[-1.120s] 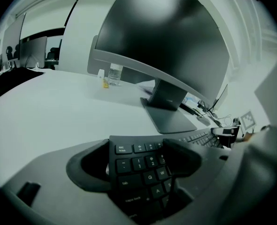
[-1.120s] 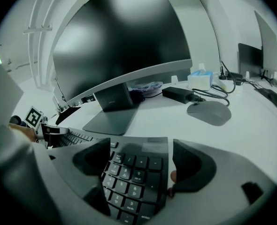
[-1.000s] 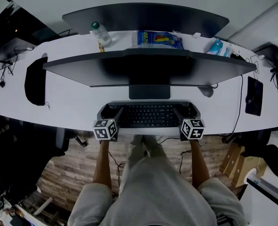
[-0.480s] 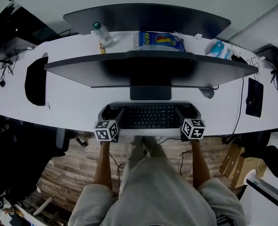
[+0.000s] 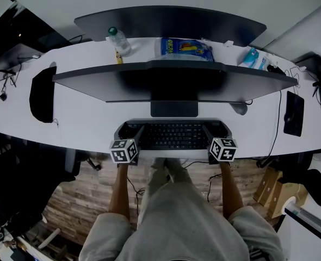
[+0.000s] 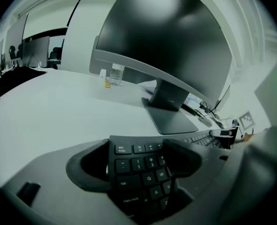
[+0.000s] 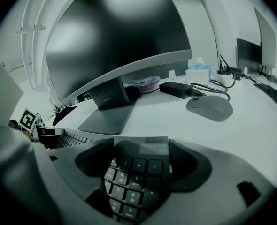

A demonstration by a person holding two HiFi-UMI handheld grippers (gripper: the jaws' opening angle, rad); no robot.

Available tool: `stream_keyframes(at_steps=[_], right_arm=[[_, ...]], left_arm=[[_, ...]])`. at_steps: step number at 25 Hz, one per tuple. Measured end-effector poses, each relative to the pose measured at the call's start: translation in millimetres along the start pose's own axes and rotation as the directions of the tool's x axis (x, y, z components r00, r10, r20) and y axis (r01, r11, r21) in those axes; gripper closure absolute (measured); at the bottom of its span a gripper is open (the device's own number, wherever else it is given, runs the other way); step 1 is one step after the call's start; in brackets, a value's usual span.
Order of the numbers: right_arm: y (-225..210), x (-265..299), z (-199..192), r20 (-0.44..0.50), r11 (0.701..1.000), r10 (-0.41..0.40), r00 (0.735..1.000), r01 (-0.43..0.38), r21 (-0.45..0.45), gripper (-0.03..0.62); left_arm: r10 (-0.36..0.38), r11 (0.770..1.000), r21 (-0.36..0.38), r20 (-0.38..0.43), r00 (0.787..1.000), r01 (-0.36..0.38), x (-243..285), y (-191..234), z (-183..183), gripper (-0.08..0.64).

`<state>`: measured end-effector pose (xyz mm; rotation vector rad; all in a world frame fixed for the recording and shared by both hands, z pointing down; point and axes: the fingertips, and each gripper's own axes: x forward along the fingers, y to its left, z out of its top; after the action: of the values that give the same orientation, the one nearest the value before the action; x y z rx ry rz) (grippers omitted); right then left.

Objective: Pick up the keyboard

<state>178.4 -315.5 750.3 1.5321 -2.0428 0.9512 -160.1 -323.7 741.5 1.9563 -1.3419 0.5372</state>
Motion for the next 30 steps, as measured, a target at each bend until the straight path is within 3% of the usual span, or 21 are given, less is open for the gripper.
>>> stream_keyframes(at_steps=[18,30], right_arm=[[1,-37,23,0.087,0.999,-0.016,0.996,0.019,-0.037,0.236],[21,-74,62,0.197,0.996,0.006,0.98,0.013,-0.093,0.235]], left_arm=[[-0.009,1.0,0.027,0.066,0.998,0.008,-23,-24,20,0.225],[-0.011,0.999,0.054,0.187,0.982,0.0,-66,-39,56,0.225]])
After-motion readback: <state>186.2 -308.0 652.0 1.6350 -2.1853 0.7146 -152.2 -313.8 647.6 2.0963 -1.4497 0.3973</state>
